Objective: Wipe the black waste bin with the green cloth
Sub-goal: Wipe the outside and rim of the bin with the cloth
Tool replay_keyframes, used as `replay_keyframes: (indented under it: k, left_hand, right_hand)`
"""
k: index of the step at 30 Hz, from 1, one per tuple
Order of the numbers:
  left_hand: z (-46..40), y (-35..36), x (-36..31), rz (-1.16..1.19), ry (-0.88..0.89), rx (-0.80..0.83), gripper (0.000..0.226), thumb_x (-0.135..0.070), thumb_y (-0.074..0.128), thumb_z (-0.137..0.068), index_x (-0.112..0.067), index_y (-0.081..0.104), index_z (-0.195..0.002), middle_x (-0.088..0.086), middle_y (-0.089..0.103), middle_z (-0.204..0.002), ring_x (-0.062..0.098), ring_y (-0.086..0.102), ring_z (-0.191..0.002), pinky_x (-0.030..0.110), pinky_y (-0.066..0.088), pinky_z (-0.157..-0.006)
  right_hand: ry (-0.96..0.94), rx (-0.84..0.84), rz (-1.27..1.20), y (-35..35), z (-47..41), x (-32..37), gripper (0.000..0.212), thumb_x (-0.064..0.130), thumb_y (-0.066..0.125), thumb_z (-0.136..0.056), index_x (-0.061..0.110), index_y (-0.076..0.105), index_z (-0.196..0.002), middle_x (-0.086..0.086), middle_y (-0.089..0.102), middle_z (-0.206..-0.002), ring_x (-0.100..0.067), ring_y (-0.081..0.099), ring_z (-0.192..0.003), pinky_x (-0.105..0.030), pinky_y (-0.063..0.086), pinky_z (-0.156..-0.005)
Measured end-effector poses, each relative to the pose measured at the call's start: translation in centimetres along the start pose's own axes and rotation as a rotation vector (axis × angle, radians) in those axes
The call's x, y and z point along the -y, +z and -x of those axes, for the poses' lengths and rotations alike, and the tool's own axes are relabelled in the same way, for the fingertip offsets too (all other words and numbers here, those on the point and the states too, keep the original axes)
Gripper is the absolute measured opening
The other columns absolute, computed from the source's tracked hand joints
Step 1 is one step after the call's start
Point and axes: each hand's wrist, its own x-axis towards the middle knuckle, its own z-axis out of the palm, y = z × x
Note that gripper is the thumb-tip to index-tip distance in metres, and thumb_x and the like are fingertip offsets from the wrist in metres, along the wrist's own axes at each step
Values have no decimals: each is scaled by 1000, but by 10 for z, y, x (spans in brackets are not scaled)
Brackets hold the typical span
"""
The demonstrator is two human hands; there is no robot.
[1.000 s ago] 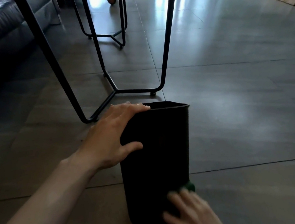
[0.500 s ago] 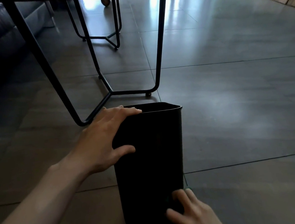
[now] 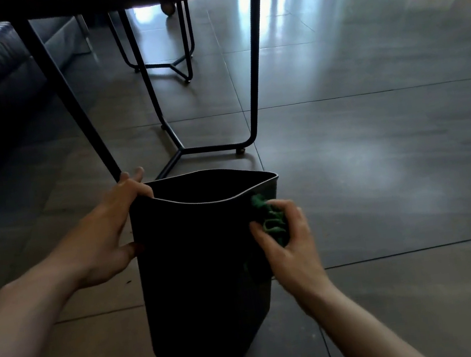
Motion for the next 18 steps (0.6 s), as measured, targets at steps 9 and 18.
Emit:
replay_keyframes:
  k: [9, 18]
  left_hand:
    - [3, -3, 7, 512, -306, -114, 9, -22, 57, -74, -21, 54, -83, -12, 24, -159, -1, 9, -152, 25, 20, -112]
    - [20, 7, -2, 756, -367, -205, 8, -27, 59, -69, -29, 53, -73, -22, 18, -161, -17, 16, -141, 35, 19, -122]
  right_hand:
    - [613, -102, -226, -39, -12, -53, 14, 6, 61, -96, 8, 65, -109, -28, 71, -98, -39, 69, -76, -42, 59, -61]
    - [636, 7, -241, -75, -101, -22, 34, 22, 58, -99, 13, 57, -132, -21, 67, -107, -35, 66, -85, -39, 56, -54]
